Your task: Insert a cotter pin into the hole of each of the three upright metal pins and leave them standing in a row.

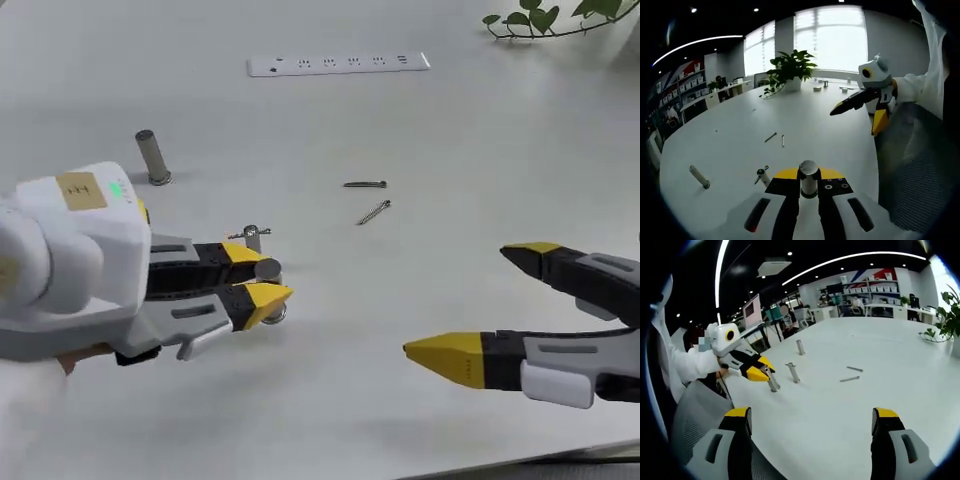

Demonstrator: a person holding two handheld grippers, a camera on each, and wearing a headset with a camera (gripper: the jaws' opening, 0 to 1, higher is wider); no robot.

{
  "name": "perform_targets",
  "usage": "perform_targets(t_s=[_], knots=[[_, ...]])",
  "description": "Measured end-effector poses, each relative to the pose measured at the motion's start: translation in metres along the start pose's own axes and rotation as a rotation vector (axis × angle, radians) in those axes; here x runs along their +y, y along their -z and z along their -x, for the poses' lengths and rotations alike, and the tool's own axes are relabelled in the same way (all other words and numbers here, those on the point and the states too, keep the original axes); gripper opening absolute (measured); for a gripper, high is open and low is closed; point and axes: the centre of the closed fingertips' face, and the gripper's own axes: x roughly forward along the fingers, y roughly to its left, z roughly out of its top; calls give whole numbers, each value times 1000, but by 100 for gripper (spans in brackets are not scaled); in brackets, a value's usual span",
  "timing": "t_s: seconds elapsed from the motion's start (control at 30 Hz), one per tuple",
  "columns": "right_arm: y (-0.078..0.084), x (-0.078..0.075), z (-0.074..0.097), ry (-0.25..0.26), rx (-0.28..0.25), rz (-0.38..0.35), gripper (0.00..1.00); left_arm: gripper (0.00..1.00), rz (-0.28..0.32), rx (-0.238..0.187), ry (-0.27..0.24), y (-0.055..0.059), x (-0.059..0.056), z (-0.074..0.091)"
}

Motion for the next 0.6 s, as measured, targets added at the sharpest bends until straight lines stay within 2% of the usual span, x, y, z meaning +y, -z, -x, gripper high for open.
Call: perform_targets(t_s=[0.17, 0.27, 0.6], knots=[[1, -1, 2, 3, -4, -7, 98, 9, -11, 18, 32, 5, -10, -14], [2, 0, 2, 3, 1, -7, 98, 9, -13, 21, 32, 6, -12, -18], [3, 1, -2, -7, 15, -7, 97, 9, -12, 31, 62, 14, -18, -26]])
